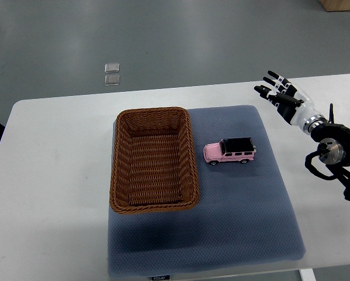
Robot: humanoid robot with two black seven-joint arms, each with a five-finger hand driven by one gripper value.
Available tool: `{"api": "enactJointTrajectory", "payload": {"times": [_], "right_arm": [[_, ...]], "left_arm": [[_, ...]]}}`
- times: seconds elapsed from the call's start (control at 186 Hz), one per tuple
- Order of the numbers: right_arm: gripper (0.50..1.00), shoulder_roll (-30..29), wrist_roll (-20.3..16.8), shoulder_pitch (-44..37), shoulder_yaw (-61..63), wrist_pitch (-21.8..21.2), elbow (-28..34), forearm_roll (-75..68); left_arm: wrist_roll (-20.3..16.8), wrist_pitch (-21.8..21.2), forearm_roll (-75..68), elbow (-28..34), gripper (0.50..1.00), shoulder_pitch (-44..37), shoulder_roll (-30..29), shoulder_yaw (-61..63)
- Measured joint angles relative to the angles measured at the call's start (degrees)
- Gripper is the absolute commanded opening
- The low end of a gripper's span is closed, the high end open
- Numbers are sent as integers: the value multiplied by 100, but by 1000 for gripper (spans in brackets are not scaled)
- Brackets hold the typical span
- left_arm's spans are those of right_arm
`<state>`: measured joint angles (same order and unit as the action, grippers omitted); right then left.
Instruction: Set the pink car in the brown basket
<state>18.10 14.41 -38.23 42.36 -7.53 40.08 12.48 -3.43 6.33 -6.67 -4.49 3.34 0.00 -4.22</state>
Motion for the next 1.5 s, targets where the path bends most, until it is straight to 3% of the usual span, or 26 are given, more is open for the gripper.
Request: {"api": "enactJointTrajectory", "payload": {"times": [0.958,1.501], "right_arm": [[915,78,17,-10,-128,-189,9,132],[913,466,81,-145,-129,-554,312,1820]], "left_arm": [[9,0,-1,1,1000,0,0,-1],[9,0,-1,1,1000,0,0,0]]}}
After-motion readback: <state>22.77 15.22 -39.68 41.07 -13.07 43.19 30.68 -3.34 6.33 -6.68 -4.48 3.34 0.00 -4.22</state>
